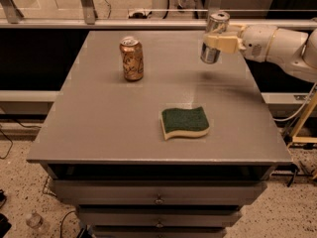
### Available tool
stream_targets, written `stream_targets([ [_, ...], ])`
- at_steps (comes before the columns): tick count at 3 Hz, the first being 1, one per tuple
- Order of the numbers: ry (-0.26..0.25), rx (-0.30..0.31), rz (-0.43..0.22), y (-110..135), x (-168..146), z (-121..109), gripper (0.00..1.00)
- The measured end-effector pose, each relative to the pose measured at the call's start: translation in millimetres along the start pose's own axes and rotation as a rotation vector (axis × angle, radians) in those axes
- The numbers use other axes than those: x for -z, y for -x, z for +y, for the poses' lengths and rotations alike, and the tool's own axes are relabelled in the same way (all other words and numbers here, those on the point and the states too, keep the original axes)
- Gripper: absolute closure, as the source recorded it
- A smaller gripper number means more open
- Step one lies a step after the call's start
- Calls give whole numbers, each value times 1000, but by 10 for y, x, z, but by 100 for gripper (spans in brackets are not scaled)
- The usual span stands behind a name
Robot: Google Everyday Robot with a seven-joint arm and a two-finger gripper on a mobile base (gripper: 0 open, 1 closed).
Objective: Pick redbull can
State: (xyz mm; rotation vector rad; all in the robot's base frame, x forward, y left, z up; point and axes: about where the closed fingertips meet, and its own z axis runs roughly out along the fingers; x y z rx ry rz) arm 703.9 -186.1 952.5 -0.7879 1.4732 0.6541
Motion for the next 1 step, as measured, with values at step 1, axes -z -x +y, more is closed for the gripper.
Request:
stream_targets([
  [1,41,8,9,251,15,65,100],
])
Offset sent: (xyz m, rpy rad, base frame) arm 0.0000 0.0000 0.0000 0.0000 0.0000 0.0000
